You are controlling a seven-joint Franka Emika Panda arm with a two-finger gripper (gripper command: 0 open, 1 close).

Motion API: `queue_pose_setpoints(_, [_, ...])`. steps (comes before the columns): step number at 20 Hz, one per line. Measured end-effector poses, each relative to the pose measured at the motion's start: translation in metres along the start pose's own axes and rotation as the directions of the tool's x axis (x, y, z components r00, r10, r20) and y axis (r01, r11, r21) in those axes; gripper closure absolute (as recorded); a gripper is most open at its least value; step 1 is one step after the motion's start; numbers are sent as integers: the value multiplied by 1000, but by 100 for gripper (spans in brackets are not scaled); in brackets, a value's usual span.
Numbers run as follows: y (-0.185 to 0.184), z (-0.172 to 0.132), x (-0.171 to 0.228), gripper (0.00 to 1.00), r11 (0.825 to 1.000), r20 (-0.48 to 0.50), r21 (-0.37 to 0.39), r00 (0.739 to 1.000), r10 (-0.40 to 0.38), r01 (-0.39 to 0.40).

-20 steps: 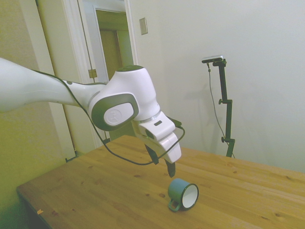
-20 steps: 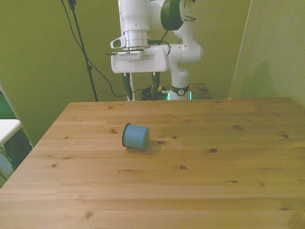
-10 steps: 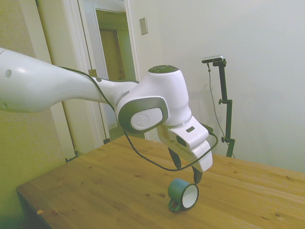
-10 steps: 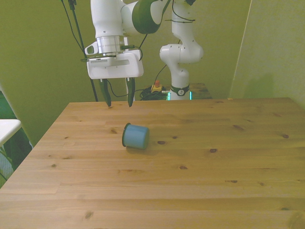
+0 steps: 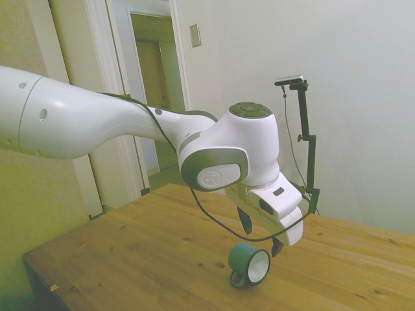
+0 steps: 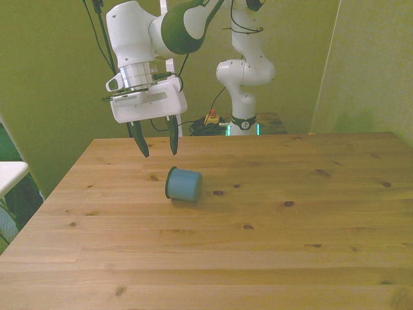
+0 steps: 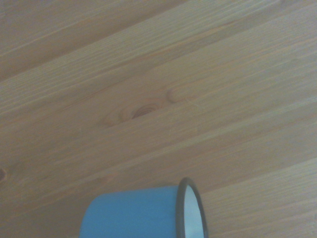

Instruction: Flip the mug upright

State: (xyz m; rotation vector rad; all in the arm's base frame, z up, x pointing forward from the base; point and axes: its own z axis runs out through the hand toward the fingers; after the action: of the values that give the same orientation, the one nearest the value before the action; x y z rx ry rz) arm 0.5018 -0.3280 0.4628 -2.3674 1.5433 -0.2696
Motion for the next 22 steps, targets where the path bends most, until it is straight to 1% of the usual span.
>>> queue_pose_setpoints(5, [5, 12, 4, 0, 1000, 46, 21, 999, -5, 4])
queue_pose_setpoints(13, [12, 30, 14, 0, 993, 164, 121, 986, -29, 9])
queue_pose_setpoints(16, [12, 40, 14, 0, 987, 200, 162, 979, -45, 12])
queue_pose_setpoints(22, [11, 66, 15, 0, 980, 281, 198, 958, -62, 6])
